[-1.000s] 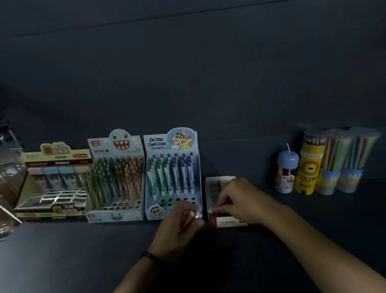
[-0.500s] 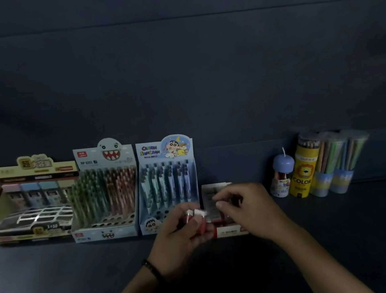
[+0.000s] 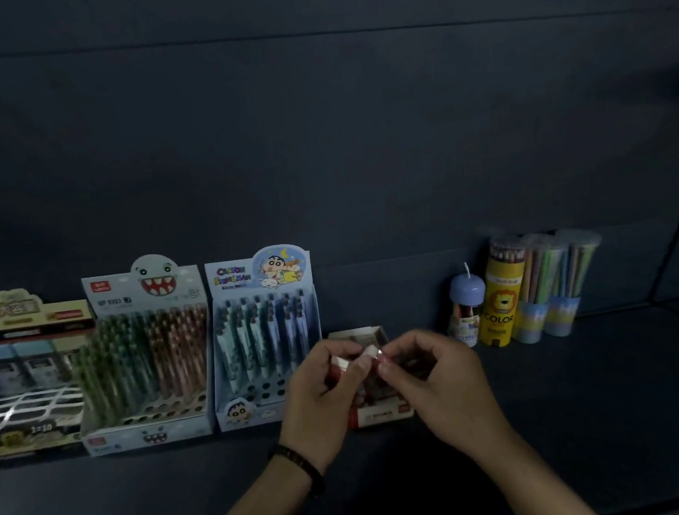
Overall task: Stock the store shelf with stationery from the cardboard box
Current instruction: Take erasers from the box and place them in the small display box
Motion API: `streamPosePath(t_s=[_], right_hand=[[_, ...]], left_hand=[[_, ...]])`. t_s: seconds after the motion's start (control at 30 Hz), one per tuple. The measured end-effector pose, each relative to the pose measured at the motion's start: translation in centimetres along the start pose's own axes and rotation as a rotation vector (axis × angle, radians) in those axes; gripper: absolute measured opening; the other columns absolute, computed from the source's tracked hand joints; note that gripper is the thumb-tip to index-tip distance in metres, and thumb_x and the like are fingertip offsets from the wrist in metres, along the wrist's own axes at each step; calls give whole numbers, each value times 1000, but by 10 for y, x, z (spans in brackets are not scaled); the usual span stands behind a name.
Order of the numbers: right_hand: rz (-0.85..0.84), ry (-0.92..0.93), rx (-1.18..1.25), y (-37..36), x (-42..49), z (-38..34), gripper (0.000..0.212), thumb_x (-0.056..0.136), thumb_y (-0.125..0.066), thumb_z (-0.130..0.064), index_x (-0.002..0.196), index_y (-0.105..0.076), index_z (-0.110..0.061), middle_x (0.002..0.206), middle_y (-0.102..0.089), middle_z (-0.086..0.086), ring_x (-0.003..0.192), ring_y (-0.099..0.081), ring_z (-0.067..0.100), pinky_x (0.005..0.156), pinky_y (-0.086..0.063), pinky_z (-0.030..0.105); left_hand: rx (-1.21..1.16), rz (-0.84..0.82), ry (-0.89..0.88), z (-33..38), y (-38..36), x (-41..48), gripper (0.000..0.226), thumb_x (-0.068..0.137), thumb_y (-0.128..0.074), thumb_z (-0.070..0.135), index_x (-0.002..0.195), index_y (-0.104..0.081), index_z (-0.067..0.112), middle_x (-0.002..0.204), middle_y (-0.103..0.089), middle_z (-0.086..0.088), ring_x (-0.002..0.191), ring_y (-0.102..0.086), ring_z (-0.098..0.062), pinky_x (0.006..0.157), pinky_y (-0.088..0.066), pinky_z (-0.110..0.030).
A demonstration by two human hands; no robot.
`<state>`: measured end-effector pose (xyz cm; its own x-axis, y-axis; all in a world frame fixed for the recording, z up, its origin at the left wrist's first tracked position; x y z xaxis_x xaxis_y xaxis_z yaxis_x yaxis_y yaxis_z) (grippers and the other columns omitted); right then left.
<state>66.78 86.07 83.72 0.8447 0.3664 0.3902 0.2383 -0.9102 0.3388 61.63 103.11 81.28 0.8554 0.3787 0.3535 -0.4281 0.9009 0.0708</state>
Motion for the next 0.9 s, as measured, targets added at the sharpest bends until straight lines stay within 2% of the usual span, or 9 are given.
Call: streamPosePath(t_s=[0.07,0.17,0.3,0.4,0.5,0.6,0.7,0.8,0.9], right_hand=[[-45,2,2,2,2,-1,13,88,-85,-18,88,-76,-27,91,-78,-11,88,-75,6,81,-63,33],[-79,1,49,6,10,2,13,82,-89,-11,84,-79,-19,88,-80,-4,85,-78,11,79,-64,36],[-103,5,30,17,21,11,11,81,-89,-8,84,-82,-16,91,-82,-6,87,-78,9,82,-64,30],[-181,-12,-175,21,29,23,12,87,-86,-13,89,-83,-24,92,-80,-17,89,-75,-3,83,-61,22],[-277,31,-412,16,34,29,10,91,-81,-21,95,-83,-30,96,-76,-22,94,-69,-9,84,-56,15],[-354,75,-538,10,38,31,12,92,-78,-20,98,-82,-30,100,-74,-23,95,-67,-9,85,-57,18],[-395,73,-570,6,43,34,10,93,-79,-23,100,-82,-29,103,-75,-20,93,-68,-7,85,-58,21],[-431,69,-599,0,44,37,9,92,-80,-27,101,-82,-30,106,-74,-20,95,-67,-5,86,-58,20],[-433,88,-652,-3,43,40,9,92,-80,-28,99,-81,-32,107,-69,-22,99,-63,-4,87,-55,20]], left_hand=[[8,-38,4,3,-2,0,19,97,-72,12,95,-72,30,84,-75,-3,76,-72,-23,68,-61,-30],[42,-71,-15,11,-2,2,16,98,-69,6,101,-71,22,90,-75,3,76,-71,-14,67,-60,-25],[259,-79,-81,10,11,-2,15,105,-59,17,100,-67,29,74,-64,18,61,-56,-2,60,-46,-15],[362,-92,-90,0,20,-14,15,110,-46,25,105,-58,32,78,-57,17,68,-52,-4,64,-41,-15],[311,-114,-22,-11,23,-25,30,113,-38,19,126,-56,39,91,-59,18,83,-57,-5,74,-44,-14],[328,-102,-28,-13,24,-31,38,111,-42,14,138,-52,39,110,-58,28,98,-58,6,86,-45,-12],[289,-52,-46,-13,29,-28,44,109,-48,7,140,-54,37,137,-58,23,122,-57,7,97,-48,-12],[254,-3,-39,-16,35,-26,46,105,-54,4,134,-61,38,133,-63,22,122,-61,1,97,-52,-17],[210,40,-27,-18,38,-25,36,101,-63,8,126,-68,34,123,-68,23,116,-67,-4,95,-57,-24]])
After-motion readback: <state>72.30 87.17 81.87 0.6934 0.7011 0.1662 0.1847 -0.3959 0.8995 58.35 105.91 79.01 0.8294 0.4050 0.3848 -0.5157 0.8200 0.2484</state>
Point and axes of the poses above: each hand's wrist, its own x-axis towards the middle knuckle, its own y-axis out of the back of the hand, z = x × y, the point moved 3 cm from there along x, towards the middle knuckle
